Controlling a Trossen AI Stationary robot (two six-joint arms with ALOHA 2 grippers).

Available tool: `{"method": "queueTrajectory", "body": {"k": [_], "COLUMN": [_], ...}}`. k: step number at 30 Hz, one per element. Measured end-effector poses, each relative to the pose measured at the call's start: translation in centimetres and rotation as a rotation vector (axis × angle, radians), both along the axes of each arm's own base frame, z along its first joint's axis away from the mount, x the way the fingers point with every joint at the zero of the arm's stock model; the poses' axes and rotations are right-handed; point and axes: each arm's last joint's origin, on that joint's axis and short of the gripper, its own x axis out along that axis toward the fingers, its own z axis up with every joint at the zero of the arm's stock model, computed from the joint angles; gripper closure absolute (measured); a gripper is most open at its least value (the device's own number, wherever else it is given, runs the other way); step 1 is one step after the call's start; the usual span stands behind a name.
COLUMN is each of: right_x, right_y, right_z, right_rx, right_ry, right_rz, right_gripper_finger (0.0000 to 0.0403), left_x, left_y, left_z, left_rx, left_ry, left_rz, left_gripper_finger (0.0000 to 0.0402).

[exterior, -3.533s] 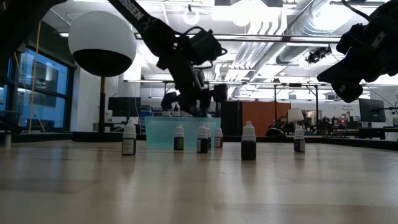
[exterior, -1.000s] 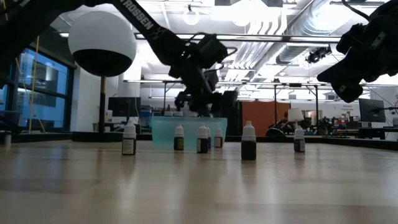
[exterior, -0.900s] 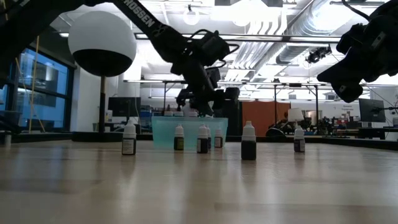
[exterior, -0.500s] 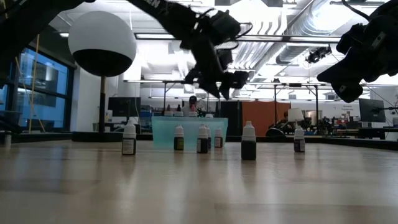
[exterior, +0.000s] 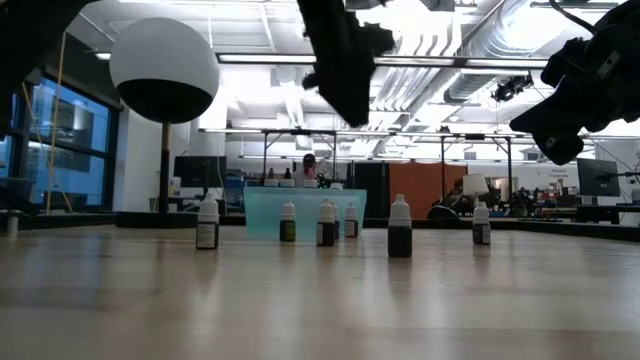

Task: Pick & Place food coloring
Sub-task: Put the small green food coloring bottle into the blue bin

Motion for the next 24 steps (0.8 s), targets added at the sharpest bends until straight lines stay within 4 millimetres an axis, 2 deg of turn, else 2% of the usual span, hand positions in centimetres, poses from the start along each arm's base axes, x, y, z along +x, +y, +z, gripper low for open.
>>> {"method": "queueTrajectory", "body": {"k": [6,11,15,18,21,24], "right_x": [0.0,0.0,0.0,0.0,0.0,0.0], "right_y": [0.0,0.0,0.0,0.0,0.0,0.0], "right_z": [0.0,0.0,0.0,0.0,0.0,0.0], "right_rx": [-0.001,-0.001,-0.001,0.001,0.001,0.002], "right_ry": [-0.001,-0.001,-0.001,0.003,0.006,0.006], "right_rz": [0.0,0.0,0.0,0.0,0.0,0.0], "right_gripper_finger": [0.0402,0.0402,0.0402,0.0402,0.0402,0.0402], "left_x": [-2.5,-5.7,-9.6,-13.5,-17.5,-20.7], "left_y": [-2.7,-3.3,-3.2,-3.3,-3.5,-3.8], "left_z": [3.7,7.5,10.5,12.1,12.8,12.5], "left_rx": [-0.027,-0.037,-0.056,-0.081,-0.104,-0.155], "left_ry": [-0.039,-0.088,-0.137,-0.2,-0.291,-0.42], "left_rz": [-0.072,-0.112,-0.136,-0.159,-0.182,-0.206], "left_gripper_finger": [0.0268,0.0268,0.0268,0.0268,0.0268,0.0268]}}
